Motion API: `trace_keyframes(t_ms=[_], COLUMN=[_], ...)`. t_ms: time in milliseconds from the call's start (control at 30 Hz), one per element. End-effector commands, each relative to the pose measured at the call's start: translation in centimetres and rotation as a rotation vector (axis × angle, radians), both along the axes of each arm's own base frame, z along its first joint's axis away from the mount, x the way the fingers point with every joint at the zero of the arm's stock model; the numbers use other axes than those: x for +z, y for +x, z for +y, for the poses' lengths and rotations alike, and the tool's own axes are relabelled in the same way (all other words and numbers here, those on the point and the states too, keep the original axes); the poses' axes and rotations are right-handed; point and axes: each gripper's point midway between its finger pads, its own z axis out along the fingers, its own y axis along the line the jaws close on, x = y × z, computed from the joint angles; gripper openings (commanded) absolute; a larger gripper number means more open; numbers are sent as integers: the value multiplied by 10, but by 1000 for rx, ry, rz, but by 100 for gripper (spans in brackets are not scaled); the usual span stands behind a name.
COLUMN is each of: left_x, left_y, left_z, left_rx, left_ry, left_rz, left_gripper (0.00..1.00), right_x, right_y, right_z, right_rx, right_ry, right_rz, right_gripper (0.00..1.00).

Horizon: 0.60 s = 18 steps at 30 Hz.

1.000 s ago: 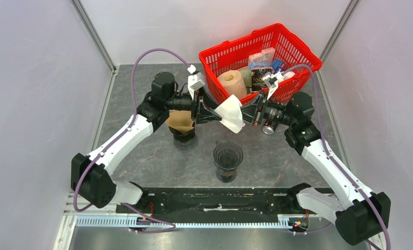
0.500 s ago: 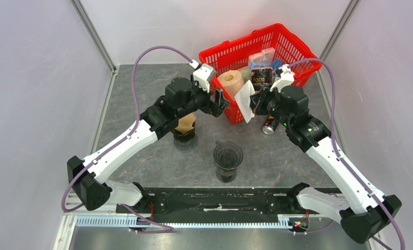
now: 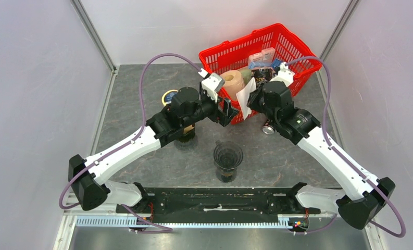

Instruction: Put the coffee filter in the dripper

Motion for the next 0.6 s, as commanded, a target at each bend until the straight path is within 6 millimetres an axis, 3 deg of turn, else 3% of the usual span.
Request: trace_keyframes(t_ms=[0,300,567], left_x=[30,29,24], left_y=[-1,1,8], left_z=[-10,-13,-10], left_rx=[-6,32,99], left_ry=[-124,-138,-89], left_rz=[-54,-81,-137], left_gripper=[90,91,91], right_x=[22,28,30], right_y=[6,6,6], right_z=[3,25,30], right_rx=[-56,8,26], right_ry=[55,134,158], right_rz=[-37,-61,-60], right_gripper=[0,0,0])
